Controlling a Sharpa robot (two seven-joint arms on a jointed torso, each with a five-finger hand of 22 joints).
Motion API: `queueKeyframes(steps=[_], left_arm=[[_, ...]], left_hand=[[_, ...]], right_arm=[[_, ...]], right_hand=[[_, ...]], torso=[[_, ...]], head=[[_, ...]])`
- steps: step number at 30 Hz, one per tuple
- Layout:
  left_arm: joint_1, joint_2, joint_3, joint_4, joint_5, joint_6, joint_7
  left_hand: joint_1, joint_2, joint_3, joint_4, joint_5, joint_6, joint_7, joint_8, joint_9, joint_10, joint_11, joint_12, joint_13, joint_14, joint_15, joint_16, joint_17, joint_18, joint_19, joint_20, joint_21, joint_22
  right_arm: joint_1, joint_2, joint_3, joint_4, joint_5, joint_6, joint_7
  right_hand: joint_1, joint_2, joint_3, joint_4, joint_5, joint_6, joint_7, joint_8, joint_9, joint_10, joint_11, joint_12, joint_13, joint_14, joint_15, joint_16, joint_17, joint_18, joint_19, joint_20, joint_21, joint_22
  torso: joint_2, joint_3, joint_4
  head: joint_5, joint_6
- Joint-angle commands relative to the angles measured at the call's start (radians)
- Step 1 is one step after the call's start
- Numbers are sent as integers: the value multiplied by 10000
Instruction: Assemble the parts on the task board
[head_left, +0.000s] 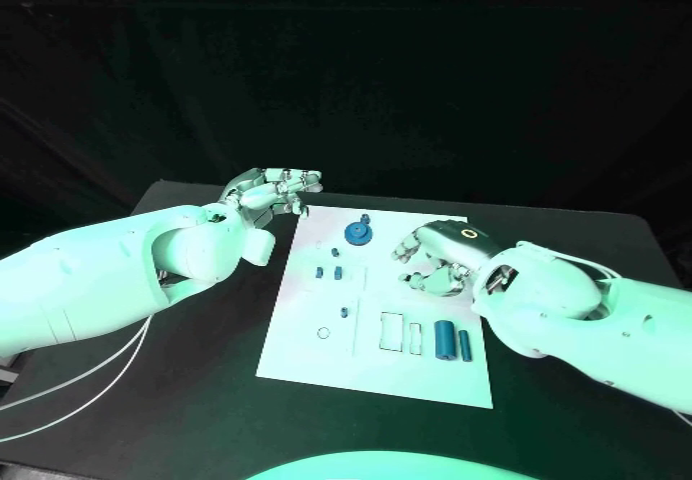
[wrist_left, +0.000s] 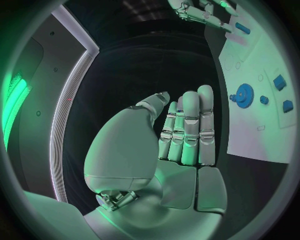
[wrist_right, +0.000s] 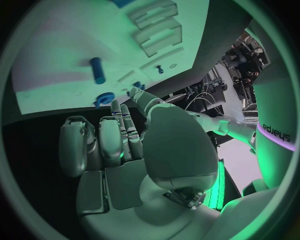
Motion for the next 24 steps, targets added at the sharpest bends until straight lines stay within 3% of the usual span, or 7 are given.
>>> queueKeyframes(steps=[1,5,8,14,24], left_arm=[[3,-2,-1,39,8,220,34],[3,-6,-4,24,8,219,47],[2,1,-7,16,8,213,48],[0,8,-18,12,8,216,37],[0,-12,-23,20,8,173,28]], left_hand=[[3,90,-66,14,-18,-81,16,-48,-11,-65,-8,68,-9,-79,-2,-69,-18,129,1,27,-69,-12],[3,90,-66,14,-18,-81,16,-48,-11,-65,-8,68,-9,-79,-2,-69,-18,129,1,27,-69,-12],[3,90,-66,14,-18,-81,16,-48,-11,-65,-8,68,-9,-79,-2,-69,-18,129,1,27,-69,-12],[15,101,-66,9,-15,-84,16,-46,-11,-70,-8,73,-7,-86,-2,-76,-24,130,1,29,-77,-17],[20,103,-74,6,-15,-98,22,-49,-14,-81,-4,77,-7,-93,1,-84,-30,131,1,31,-87,-24]], right_arm=[[166,-319,-11,-39,725,974,530],[281,-552,-19,-119,390,1269,690],[314,-611,-38,-165,112,1472,719],[312,-500,-111,-309,-102,1782,746],[175,-23,-215,-660,-445,1644,703]], right_hand=[[-109,-113,-234,16,247,116,-47,51,15,39,-106,107,20,386,-67,169,165,-51,159,-45,162,1831],[-144,-203,-511,60,198,111,-137,25,15,-44,-137,137,17,386,-90,197,168,-49,164,-69,140,1827],[-125,-214,-789,125,137,96,-233,5,12,-158,-133,163,17,375,-90,198,143,-43,155,-75,91,1814],[-19,-154,-1167,221,9,21,-342,-27,-2,-319,-110,223,27,351,-66,165,66,-17,108,-68,-66,1766],[256,106,-1268,250,92,-247,-407,-55,-61,-196,-140,431,81,345,-87,175,35,-28,147,-77,-21,1789]], torso=[[-17,-45,-55],[-36,-51,-81],[-24,-39,-55],[-16,-59,-50],[-8,-60,-62]], head=[[-66,70],[-79,85],[-98,77],[-80,41],[-87,54]])
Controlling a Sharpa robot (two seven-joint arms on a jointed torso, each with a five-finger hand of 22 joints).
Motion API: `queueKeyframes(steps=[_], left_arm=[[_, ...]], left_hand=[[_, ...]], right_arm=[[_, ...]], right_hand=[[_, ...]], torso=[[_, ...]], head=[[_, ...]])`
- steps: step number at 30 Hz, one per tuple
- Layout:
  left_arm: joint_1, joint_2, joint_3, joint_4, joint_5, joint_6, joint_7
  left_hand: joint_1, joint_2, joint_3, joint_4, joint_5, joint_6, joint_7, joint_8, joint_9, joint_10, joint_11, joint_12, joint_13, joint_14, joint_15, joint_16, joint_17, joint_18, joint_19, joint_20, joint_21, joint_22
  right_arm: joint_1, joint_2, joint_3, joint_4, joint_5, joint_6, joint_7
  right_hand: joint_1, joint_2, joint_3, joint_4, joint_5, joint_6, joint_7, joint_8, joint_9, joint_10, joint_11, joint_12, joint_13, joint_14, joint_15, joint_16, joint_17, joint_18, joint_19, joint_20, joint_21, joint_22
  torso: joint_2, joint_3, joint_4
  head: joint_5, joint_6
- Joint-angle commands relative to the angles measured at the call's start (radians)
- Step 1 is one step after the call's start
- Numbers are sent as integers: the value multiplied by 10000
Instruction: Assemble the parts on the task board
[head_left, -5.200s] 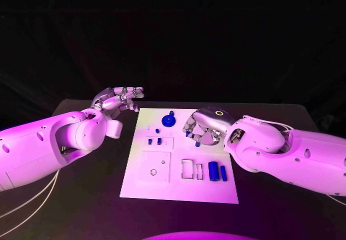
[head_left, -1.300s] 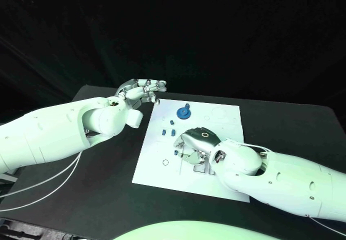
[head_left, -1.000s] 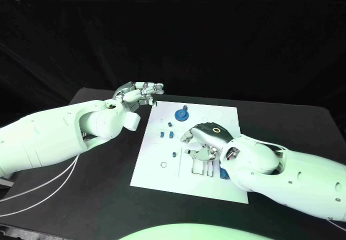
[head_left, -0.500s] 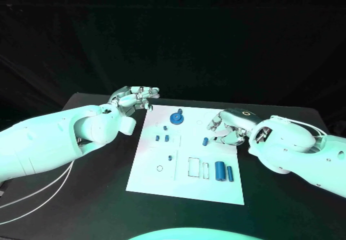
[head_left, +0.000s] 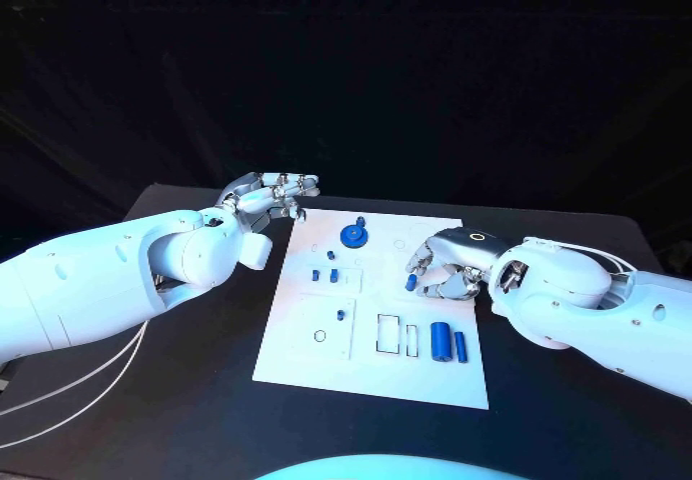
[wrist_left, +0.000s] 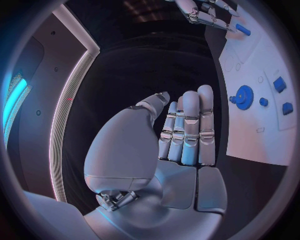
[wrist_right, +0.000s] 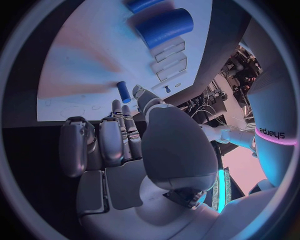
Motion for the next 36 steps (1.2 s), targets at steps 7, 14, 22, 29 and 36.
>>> queueKeyframes(steps=[7,14,22,29,36], left_arm=[[3,10,2,8,8,170,26],[3,26,-35,-23,8,193,9],[3,35,-100,-58,8,228,-14],[1,36,-119,-74,8,242,-33],[1,35,-124,-79,8,245,-47]], left_hand=[[22,105,-78,5,-14,-86,6,-50,-17,-87,-2,38,-9,-96,2,-25,-14,131,1,33,-52,-19],[22,107,-79,6,-14,-87,7,-50,-17,-89,-1,40,-9,-97,2,-26,-15,131,1,33,-54,-20],[21,109,-80,7,-14,-87,7,-49,-17,-89,0,40,-8,-97,3,-27,-15,131,1,33,-55,-21],[21,109,-80,7,-14,-87,7,-49,-17,-89,0,40,-8,-97,3,-27,-15,131,1,33,-55,-21],[18,122,-87,14,-15,-89,10,-45,-17,-93,3,48,-7,-102,6,-32,-21,131,1,36,-64,-27]], right_arm=[[-132,411,-36,-252,-813,-9,-416],[-190,570,-45,-318,-1013,126,-768],[-203,620,-51,-339,-1167,207,-917],[-205,624,-52,-359,-1309,177,-1017],[-205,609,-52,-353,-1376,200,-1055]], right_hand=[[140,243,70,91,75,-93,45,-6,-21,260,-98,198,36,320,-83,66,7,-39,181,-104,52,1815],[238,417,251,119,91,-68,6,18,-15,401,-142,258,38,313,-122,44,-50,-52,217,-138,118,1842],[410,583,568,87,24,303,55,161,70,686,-242,323,56,321,-205,76,-42,-95,306,-208,327,1920],[504,617,772,35,-97,463,93,202,107,744,-262,285,48,325,-226,90,-44,-115,345,-240,421,1958],[507,584,815,17,-138,539,109,224,124,761,-261,268,45,324,-227,91,-51,-119,351,-246,435,1966]], torso=[[5,7,-7],[-10,-1,-12],[-15,3,-21],[-14,2,-8],[-12,2,-16]], head=[[-36,24],[-35,3],[-42,-16],[-49,-30],[-47,-34]])
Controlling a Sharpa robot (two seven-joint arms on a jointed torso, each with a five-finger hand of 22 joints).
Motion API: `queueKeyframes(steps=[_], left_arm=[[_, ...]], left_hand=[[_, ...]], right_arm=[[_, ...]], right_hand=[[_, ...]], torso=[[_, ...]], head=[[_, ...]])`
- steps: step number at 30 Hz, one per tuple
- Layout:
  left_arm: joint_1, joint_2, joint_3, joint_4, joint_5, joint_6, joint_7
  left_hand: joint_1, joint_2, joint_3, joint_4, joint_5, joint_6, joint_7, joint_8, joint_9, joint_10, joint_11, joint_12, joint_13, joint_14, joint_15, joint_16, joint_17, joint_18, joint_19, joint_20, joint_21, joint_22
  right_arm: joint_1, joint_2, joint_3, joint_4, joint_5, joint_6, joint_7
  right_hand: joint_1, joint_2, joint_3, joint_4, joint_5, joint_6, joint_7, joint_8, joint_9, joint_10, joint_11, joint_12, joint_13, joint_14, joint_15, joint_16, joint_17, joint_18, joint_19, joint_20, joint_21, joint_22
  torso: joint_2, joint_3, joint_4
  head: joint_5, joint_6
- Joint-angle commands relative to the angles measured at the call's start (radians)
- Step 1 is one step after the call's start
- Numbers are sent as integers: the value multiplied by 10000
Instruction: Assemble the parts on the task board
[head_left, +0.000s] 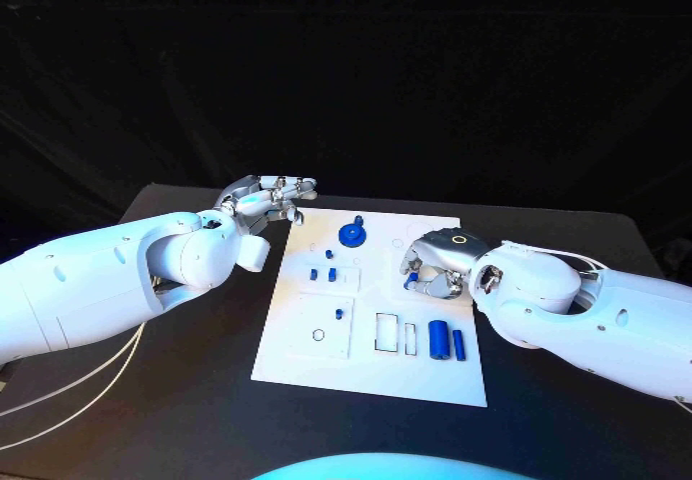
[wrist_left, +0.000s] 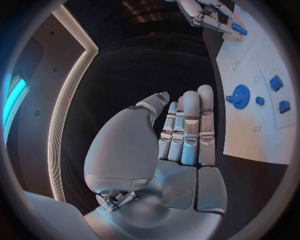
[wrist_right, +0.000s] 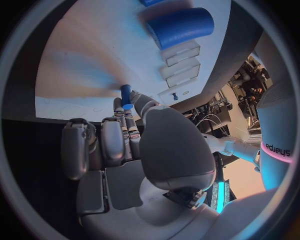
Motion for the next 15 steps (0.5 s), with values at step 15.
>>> queueKeyframes(steps=[15], left_arm=[[1,22,1,-12,8,183,-8]], left_hand=[[10,138,-66,-4,-16,-76,-2,-42,-11,-99,5,54,-7,-71,-25,-38,-15,130,1,39,-75,-14]], right_arm=[[-7,-68,-3,26,-209,118,-115]], right_hand=[[20,-85,260,-77,-92,398,-7,132,85,472,-61,14,46,330,-128,73,-13,-152,372,-107,219,2034]], torso=[[-2,1,-2]], head=[[-14,-1]])
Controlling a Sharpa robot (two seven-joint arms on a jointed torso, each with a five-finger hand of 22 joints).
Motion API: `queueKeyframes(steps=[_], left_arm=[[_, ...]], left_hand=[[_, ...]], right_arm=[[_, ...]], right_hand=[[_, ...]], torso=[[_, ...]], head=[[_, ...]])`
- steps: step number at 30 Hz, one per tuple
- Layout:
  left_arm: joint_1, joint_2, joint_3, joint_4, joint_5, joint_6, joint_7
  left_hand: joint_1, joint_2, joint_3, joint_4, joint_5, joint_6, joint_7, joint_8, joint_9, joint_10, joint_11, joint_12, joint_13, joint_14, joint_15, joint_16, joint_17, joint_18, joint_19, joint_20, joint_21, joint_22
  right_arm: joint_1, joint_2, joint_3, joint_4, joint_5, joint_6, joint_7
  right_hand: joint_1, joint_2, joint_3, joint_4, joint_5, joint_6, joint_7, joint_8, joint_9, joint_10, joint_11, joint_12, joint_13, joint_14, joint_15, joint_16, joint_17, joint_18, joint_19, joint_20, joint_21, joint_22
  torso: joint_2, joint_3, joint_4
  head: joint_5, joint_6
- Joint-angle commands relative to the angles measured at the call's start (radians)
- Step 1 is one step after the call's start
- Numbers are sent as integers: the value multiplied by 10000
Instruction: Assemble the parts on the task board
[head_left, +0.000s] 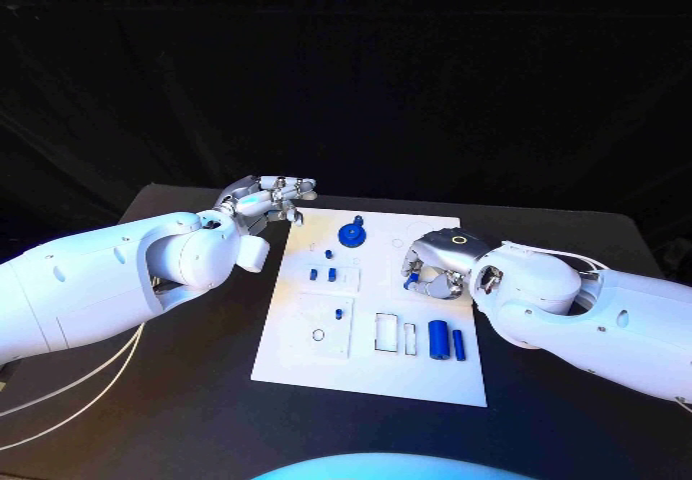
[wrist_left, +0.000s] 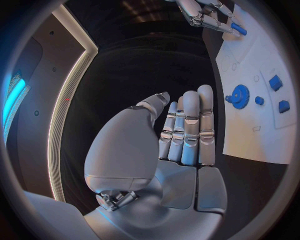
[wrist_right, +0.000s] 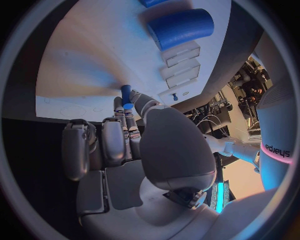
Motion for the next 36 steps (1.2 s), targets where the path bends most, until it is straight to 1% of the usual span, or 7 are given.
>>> queueKeyframes(steps=[1,5,21,25,29,30,36], left_arm=[[2,21,3,-1,8,172,20],[1,24,3,-4,8,170,14],[-1,32,0,-14,8,161,-13],[-1,31,0,-14,8,153,-20],[-2,32,-1,-15,8,145,-28],[-2,32,-1,-15,8,145,-28],[-5,44,-1,-25,8,142,-35]], left_hand=[[-29,99,-66,-4,-16,-76,-2,-42,-13,-65,-29,54,-8,-71,-26,-38,-15,130,1,39,-30,-15],[-35,115,-70,5,-16,-77,-1,-39,-12,-68,-28,60,-7,-73,-24,-41,-19,130,1,41,-36,-19],[-55,156,-85,35,-15,-85,1,-31,-13,-83,-24,76,-3,-77,-19,-50,-30,130,4,47,-56,-33],[-55,156,-85,35,-15,-85,1,-31,-13,-83,-24,76,-3,-77,-19,-50,-30,130,4,47,-56,-33],[-57,180,-86,46,-13,-86,0,-27,-13,-88,-24,83,-2,-77,-18,-52,-34,131,6,49,-64,-39],[-57,180,-86,46,-13,-86,0,-27,-13,-88,-24,83,-2,-77,-18,-52,-34,131,6,49,-64,-39],[-51,198,-83,49,-10,-87,-3,-23,-13,-92,-27,89,0,-76,-19,-53,-38,132,8,50,-69,-43]], right_arm=[[-5,-35,-2,-17,-132,108,-96],[-5,-41,-2,-19,-121,99,-114],[-5,-42,-2,-34,-90,21,-111],[-5,-44,-2,-32,-86,-17,-97],[-5,-47,-2,-5,35,-280,11],[-5,-47,-2,-5,35,-280,11],[-5,-75,-1,104,323,-872,215]], right_hand=[[-29,-122,32,30,-18,12,-15,-14,-6,36,27,-64,5,326,-49,18,-28,-148,402,-70,0,2022],[-160,-217,26,98,-28,-99,-40,-105,-30,-94,63,-199,-33,314,-25,-13,-79,-140,385,-58,-55,2011],[-241,-234,38,155,-35,-154,-61,-155,-41,-92,70,-241,-37,307,-17,-29,-108,-136,379,-50,-80,2007],[-221,-186,91,159,-23,-129,-74,-151,-33,-25,45,-233,-26,306,-29,-28,-111,-134,378,-51,-86,2007],[112,20,367,-55,-32,331,-46,59,88,499,-63,-99,71,327,-124,31,-49,-197,495,-113,250,2117],[150,37,392,-86,-33,378,-49,81,102,553,-74,-90,81,330,-132,38,-42,-210,518,-121,318,2138],[433,91,545,-402,-43,724,-57,233,227,969,-156,-58,179,336,-197,55,-40,-298,669,-193,771,2284]], torso=[[-4,-1,-4],[-2,-1,-4],[2,-2,0],[1,-2,4],[5,-1,4],[5,-1,4],[-4,1,4]], head=[[-7,-2],[-5,2],[-26,-4],[-32,-6],[-31,-9],[-31,-9],[-30,-9]])
